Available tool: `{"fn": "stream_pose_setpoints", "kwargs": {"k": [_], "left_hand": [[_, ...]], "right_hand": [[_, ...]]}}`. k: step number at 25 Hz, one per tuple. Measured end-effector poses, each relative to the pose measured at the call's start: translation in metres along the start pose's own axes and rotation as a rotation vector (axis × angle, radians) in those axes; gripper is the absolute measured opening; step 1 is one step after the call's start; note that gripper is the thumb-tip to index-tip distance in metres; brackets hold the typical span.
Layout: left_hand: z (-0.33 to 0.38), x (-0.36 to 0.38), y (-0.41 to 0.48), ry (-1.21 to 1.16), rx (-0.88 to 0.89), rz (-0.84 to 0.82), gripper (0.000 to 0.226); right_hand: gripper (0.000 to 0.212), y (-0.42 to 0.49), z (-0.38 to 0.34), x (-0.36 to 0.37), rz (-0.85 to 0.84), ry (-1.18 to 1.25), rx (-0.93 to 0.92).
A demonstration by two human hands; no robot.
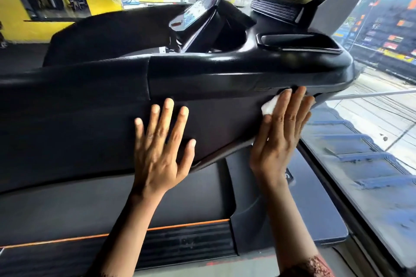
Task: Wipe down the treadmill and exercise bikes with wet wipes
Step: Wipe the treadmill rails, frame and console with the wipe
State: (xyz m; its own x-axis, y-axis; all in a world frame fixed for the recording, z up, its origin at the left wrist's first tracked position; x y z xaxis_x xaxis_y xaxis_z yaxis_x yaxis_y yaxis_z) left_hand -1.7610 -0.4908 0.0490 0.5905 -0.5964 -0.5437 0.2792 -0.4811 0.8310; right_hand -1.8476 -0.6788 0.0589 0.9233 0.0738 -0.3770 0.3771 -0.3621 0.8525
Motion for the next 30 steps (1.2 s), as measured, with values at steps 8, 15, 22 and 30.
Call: {"fn": "stream_pose_setpoints", "kwargs": {"k": [8, 15, 22, 30], "left_hand": [[-0.013, -0.005, -0.009, 0.011, -0.021, -0.007, 0.062], [-0.029, -0.009, -0.019, 0.001, -0.012, -0.031, 0.064], [-0.022, -0.005, -0.015, -0.02, 0.022, -0.021, 0.066], [0.007, 0.005, -0.003, -0.034, -0.007, 0.004, 0.068]], "right_hand": [[0.045, -0.017, -0.06, 0.034, -0.133, -0.164, -0.413], [0.044, -0.032, -0.09, 0.051, -0.149, -0.075, -0.258], [0.048, -0.024, -0.021, 0.02, -0.013, 0.051, 0.16], [0.048, 0.004, 0.025, -0.017, 0.078, 0.172, 0.225]]}}
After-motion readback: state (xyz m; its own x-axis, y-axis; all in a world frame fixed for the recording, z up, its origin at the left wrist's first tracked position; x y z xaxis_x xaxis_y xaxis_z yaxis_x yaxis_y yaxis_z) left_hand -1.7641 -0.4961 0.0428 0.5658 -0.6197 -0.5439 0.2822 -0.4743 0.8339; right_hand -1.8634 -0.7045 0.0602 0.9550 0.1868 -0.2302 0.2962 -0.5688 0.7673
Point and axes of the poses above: each hand's wrist, its own y-axis towards the middle knuckle, its own x-axis out of the palm, z = x × y, the point moved 9 cm from there along y, towards the middle knuckle, and after that the axes turned 14 degrees about -z, right-handed, at the moved point
